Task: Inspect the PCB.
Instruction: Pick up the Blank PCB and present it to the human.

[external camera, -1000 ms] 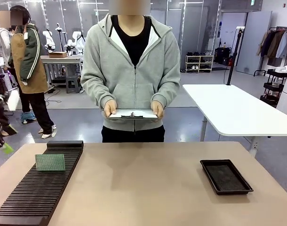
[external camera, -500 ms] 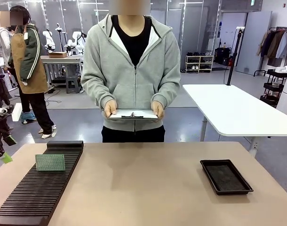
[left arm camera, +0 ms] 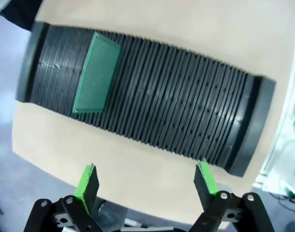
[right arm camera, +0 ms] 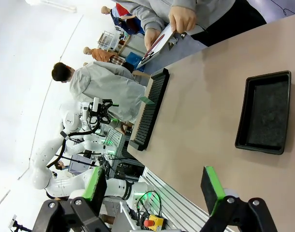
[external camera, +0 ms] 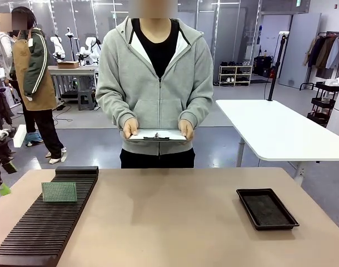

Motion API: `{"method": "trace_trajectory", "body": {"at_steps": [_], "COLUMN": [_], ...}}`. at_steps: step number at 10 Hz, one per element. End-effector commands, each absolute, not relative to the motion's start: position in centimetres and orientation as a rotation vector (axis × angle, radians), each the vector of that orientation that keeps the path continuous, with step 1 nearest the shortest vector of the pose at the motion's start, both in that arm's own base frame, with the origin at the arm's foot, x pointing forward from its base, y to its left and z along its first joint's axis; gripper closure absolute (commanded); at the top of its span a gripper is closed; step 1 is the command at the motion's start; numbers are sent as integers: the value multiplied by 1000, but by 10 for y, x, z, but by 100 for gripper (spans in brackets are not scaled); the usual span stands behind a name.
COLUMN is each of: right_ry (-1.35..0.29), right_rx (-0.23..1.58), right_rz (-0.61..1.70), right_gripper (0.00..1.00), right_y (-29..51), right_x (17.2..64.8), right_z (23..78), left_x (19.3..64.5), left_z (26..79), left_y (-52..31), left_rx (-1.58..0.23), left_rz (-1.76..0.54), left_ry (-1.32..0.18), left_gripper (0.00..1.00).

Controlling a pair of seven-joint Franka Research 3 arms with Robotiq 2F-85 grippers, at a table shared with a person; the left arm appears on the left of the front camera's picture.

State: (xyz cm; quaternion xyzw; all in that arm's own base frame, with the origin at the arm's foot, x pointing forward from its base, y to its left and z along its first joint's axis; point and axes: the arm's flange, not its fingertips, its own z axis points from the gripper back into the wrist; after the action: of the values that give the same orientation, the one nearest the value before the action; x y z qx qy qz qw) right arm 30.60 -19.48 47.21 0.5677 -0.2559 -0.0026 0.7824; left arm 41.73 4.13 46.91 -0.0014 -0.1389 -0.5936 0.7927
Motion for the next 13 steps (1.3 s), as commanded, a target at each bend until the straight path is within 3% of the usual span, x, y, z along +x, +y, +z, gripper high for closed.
{"method": "trace_trajectory", "body": {"at_steps": [1, 7, 13], "right_ry": [-556, -556, -556], "right_rx": [1230, 1230, 1230], "right_rz": [-3, -3, -3], "right_gripper": [0, 0, 0], "right_y": [-195, -195, -195], "right_x": [305, 305, 305], "right_z": [473, 473, 473], "left_x": [440, 522, 568], "left_z": [464, 445, 422], "left_y": [28, -8, -11], "left_rx": [42, 70, 13], "left_rz": [-1312, -1448, -1545], "left_ry": [-123, 75, 135], "left_gripper": [0, 0, 0]}}
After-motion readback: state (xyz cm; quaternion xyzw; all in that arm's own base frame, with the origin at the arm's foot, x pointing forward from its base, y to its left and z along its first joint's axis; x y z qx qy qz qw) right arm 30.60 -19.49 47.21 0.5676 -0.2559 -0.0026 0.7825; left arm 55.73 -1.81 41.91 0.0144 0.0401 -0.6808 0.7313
